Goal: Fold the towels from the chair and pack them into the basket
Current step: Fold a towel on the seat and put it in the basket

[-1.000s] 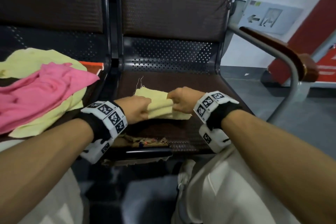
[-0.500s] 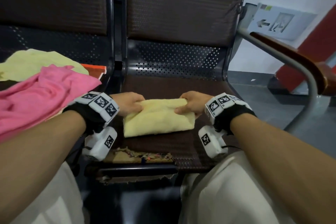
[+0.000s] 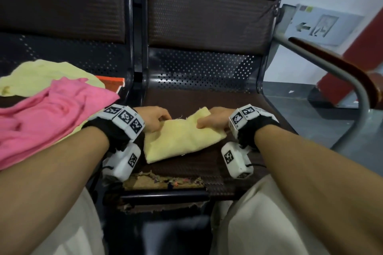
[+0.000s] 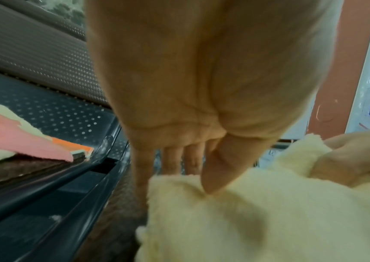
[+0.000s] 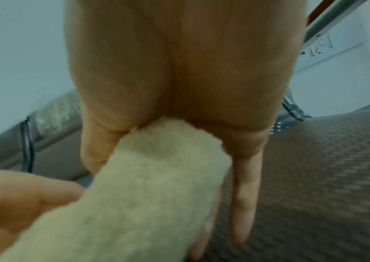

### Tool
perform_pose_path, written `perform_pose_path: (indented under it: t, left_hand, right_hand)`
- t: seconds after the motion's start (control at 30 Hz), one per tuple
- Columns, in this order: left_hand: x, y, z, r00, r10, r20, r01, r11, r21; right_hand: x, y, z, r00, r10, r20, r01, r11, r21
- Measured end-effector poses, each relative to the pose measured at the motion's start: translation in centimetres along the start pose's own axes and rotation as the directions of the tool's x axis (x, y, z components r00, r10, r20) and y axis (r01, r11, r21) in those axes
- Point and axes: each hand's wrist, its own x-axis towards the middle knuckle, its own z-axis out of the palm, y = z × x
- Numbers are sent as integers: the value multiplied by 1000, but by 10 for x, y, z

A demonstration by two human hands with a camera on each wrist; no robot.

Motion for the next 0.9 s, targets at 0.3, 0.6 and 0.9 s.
perform_pose_path:
  t: [0.3,0.6,0.9]
  left_hand:
    - [-65,50,-36,947,175,-268,-285,843,-457]
    - [-127,129,-61,915,284,-288,-388,815,-430]
    - [-111,264,-5,855,414,-312,-478,863,-164]
  right_hand:
    - [-115,-47,-45,802,-456,-386,548,818,173]
    - [-232,0,-75,615,-458,-642,715,667,209]
    - [-287,149,-26,511,59,-858,734,489,471]
